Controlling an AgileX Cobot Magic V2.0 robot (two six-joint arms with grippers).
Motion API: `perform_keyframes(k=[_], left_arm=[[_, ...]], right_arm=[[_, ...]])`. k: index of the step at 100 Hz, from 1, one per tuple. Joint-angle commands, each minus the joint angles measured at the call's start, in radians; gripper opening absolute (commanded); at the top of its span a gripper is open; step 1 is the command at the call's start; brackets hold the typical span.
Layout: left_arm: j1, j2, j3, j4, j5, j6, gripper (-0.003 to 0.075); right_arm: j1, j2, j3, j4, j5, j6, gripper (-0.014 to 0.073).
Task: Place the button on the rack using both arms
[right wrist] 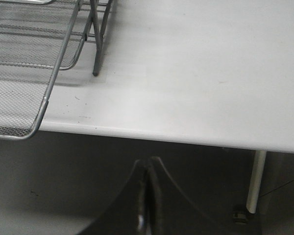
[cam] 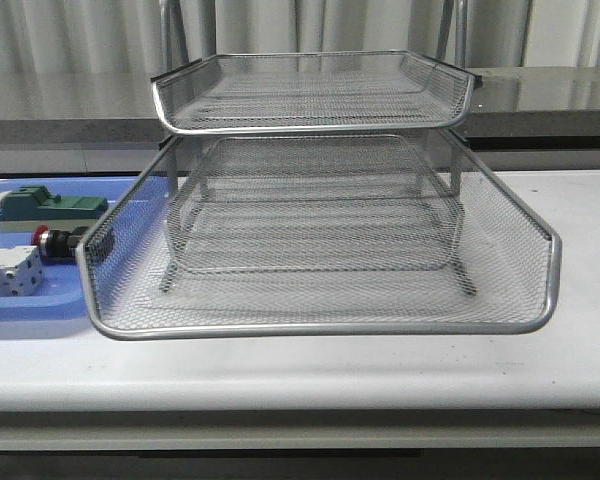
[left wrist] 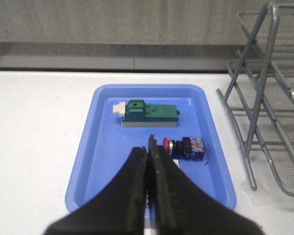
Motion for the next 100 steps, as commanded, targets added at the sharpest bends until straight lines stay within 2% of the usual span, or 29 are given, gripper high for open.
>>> perform_keyframes(k=[1, 34, 64, 71, 76, 87, 91, 92, 96, 100], left_arm=[[-0.002, 0.125, -0.123, -0.009, 0.003, -0.001, -0.002], [-0.002, 0.497, -0.404, -0.007, 0.121, -0.001, -0.002], [-0.002, 0.642, -0.473, -0.006, 0.121, 0.036, -0.001], [-0.002, 0.657, -0.473, -0.007, 0.12, 0.092, 0.0045], [-0.002, 0.665, -0.473, -0.007, 0.124, 0.119, 0.0117], [-0.002, 0.669, -0.473, -0.007, 0.133, 0.131, 0.0372], [-0.002, 0.669, -0.473, -0.007, 0.133, 0.131, 0.0496], [-0.002, 0.669, -0.473, -0.007, 0.133, 0.131, 0.0496], [-0.002, 0.669, -0.473, -0.007, 0.133, 0.131, 0.0592], [-0.002, 0.669, -0.473, -0.007, 0.131, 0.131, 0.0635]], right_arm=[[-0.004, 0.006, -0.034, -0.011, -0.058, -0.004, -0.007], [-0.004, 0.006, -0.034, -0.011, -0.058, -0.004, -0.007], [-0.004, 0.006, -0.034, -0.011, -0.058, -0.004, -0.007], [-0.004, 0.006, -0.034, -0.011, -0.058, -0.004, -0.007], [-0.004, 0.006, -0.034, -0.011, -0.058, -0.004, -0.007], [-0.004, 0.006, -0.034, -0.011, -0.058, -0.004, -0.007], [-0.004, 0.006, -0.034, -0.011, -0.058, -0.004, -0.007], [-0.004, 0.006, -0.034, -0.011, -0.058, -0.004, -0.007], [-0.004, 0.006, -0.034, -0.011, -0.058, -0.004, -0.007], [-0.004, 0.006, -0.034, -0.011, -0.058, -0.004, -0.007]])
